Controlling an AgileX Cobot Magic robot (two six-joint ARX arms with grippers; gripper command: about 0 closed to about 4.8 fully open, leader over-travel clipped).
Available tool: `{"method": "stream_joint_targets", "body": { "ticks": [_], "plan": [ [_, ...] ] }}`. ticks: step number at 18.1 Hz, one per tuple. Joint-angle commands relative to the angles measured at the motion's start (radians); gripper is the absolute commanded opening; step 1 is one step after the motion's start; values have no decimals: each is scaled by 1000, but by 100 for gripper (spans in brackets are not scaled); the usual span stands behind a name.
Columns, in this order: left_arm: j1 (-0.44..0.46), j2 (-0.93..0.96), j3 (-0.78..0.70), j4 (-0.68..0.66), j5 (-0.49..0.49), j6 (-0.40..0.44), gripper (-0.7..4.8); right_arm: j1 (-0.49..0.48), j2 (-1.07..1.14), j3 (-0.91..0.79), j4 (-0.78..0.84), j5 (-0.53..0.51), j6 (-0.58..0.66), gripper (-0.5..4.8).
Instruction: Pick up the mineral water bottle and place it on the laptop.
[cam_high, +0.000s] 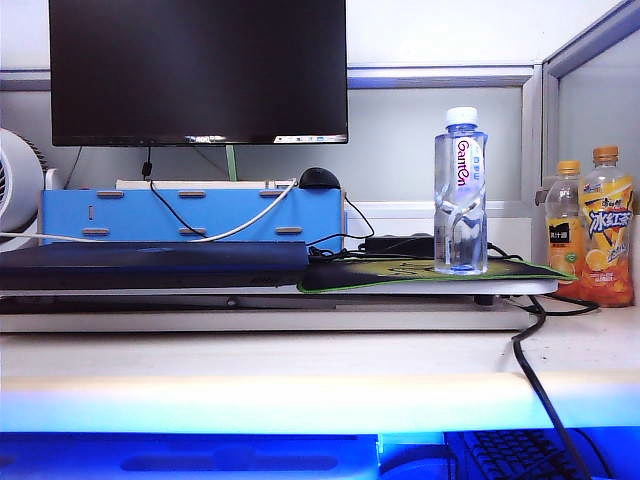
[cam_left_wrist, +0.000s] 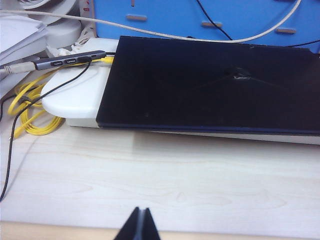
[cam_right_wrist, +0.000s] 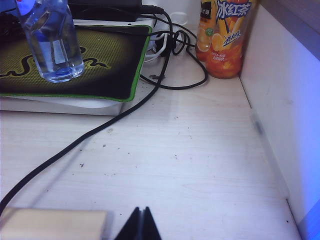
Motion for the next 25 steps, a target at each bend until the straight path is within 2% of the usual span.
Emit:
{"method": "stream_joint_targets", "body": {
  "ticks": [1, 12, 15, 18, 21, 25],
  "plan": [
    [0, -2, 0, 1, 3, 2, -2, -1, 1, -2, -6, -1, 4, 0],
    [0, -2, 0, 1, 3, 2, -2, -1, 0, -2, -4, -1, 4, 0],
    [0, -2, 0, 1, 3, 1, -2, 0, 0, -2, 51, -11, 20, 0],
    [0, -2, 0, 1, 3, 2, -2, 0, 2, 10, 184, -128, 225, -1],
    [0, -2, 0, 1, 3, 2, -2, 2, 23, 98, 188, -253, 248, -1],
    [0, -2, 0, 1, 3, 2, -2, 2, 266, 274, 193, -300, 247, 0]
  ]
}}
